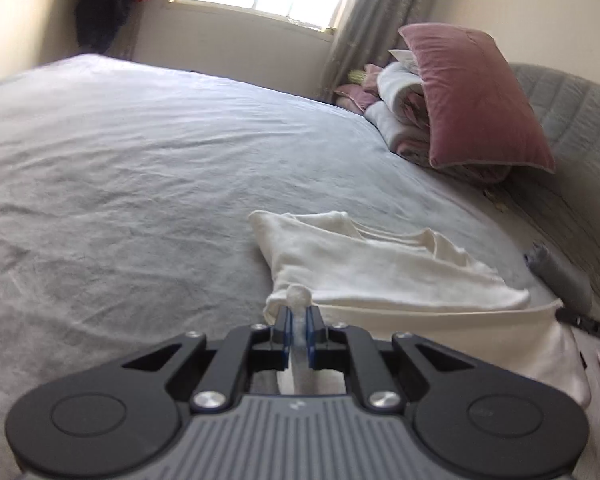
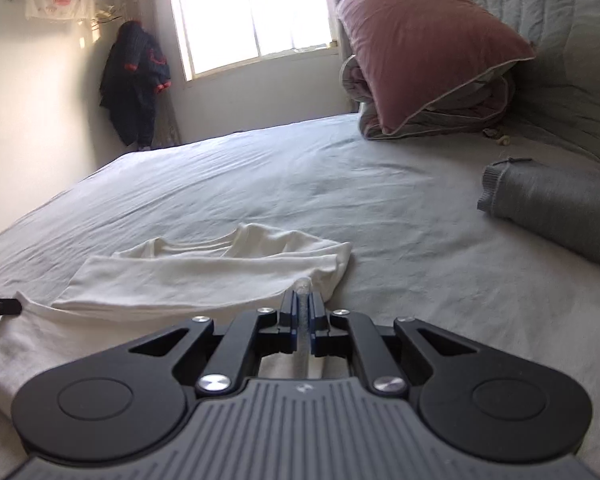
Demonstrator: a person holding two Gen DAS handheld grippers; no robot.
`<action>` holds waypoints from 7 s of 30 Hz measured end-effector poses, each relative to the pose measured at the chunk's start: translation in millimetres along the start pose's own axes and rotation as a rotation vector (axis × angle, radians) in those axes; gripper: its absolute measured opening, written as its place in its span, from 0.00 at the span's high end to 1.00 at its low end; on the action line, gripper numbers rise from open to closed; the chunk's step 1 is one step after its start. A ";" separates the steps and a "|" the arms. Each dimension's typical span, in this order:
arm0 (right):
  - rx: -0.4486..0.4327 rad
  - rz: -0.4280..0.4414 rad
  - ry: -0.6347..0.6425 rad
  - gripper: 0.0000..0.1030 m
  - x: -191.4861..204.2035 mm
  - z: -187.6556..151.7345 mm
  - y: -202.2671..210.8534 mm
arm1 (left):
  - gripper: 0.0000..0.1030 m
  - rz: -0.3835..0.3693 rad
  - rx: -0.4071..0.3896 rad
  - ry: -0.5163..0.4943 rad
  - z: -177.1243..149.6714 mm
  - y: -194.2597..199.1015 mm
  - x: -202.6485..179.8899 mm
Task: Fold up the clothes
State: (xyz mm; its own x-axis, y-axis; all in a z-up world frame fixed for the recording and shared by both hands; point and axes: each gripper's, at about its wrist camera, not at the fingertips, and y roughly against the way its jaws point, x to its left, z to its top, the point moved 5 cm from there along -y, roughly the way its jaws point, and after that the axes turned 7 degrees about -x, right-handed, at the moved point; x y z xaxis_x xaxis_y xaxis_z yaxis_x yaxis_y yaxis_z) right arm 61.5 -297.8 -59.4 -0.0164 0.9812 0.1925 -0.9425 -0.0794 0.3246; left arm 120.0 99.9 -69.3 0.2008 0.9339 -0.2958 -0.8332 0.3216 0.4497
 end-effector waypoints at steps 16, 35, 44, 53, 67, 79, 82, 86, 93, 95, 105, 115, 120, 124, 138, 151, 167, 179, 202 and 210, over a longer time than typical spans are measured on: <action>0.111 -0.034 0.033 0.82 -7.8 -30.6 -23.0 | 0.70 0.102 0.075 -0.059 -15.5 -23.2 8.1; 0.040 0.178 0.221 0.62 58.8 -36.0 -2.5 | 0.49 -0.245 0.028 -0.351 -37.9 -1.5 -70.7; 0.095 0.226 0.320 0.58 82.2 -57.5 7.6 | 0.43 -0.260 0.078 -0.480 -67.3 0.5 -75.7; 0.143 0.194 0.321 0.54 51.1 -62.8 33.6 | 0.42 -0.233 0.076 -0.487 -75.1 35.7 -43.2; 0.187 0.168 0.377 0.55 14.1 -77.8 81.9 | 0.35 -0.185 0.110 -0.472 -87.3 75.7 -13.2; 0.365 0.186 -0.171 0.53 -26.4 -62.2 92.2 | 0.47 -0.221 0.262 0.329 -70.1 84.3 52.4; 0.409 0.251 -0.431 0.53 -39.6 -61.3 87.1 | 0.59 -0.266 0.304 0.562 -78.4 78.0 66.6; 0.464 0.278 -0.583 0.53 -38.7 -68.7 74.6 | 0.61 -0.287 0.321 0.624 -84.6 71.0 60.9; 0.458 0.244 -0.668 0.53 -28.2 -68.7 53.1 | 0.61 -0.254 0.278 0.651 -88.2 53.8 47.1; 0.454 0.234 -0.712 0.53 -29.8 -68.6 48.2 | 0.62 -0.243 0.259 0.653 -86.9 50.0 43.7; 0.395 0.164 -0.816 0.88 -42.6 -73.0 38.9 | 0.92 -0.106 0.186 0.630 -81.2 43.6 34.3; 0.328 0.167 -0.840 0.92 -43.4 -44.4 72.5 | 0.93 -0.086 0.203 0.688 -59.8 76.3 26.9; 0.372 0.148 -0.863 0.92 -45.7 -40.0 95.1 | 0.93 -0.106 0.241 0.656 -62.1 104.0 19.5; 0.427 0.136 -0.828 0.92 -41.5 -44.6 113.3 | 0.93 -0.115 0.289 0.637 -75.8 126.9 16.6; 0.568 0.076 -0.770 0.76 -59.5 -78.2 126.6 | 0.63 -0.086 0.391 0.537 -103.7 125.1 24.6; 0.274 0.037 -0.399 0.56 -51.9 -50.2 85.7 | 0.68 -0.016 0.175 0.306 -72.3 77.6 14.4; 0.120 0.000 0.143 0.85 -2.2 -61.2 76.0 | 0.71 0.044 -0.058 -0.033 -65.9 89.3 -6.1; 0.050 0.326 0.496 0.62 113.9 -68.8 81.4 | 0.49 -0.273 0.043 -0.297 -79.5 70.2 -97.3; 0.152 0.278 0.366 0.62 43.6 -76.1 65.5 | 0.44 -0.234 0.080 -0.314 -97.9 87.9 -39.6; 0.149 0.192 0.344 0.58 33.4 -67.0 74.6 | 0.36 -0.218 0.128 -0.140 -77.8 100.7 -29.4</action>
State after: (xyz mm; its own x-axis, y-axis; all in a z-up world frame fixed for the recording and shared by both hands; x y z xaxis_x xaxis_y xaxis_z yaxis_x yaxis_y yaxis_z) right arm -31.7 -259.2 -90.8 -0.3215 0.9456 -0.0493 -0.8533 -0.2668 0.4481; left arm -9.9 92.6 -80.8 0.4441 0.8504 -0.2822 -0.6925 0.5256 0.4941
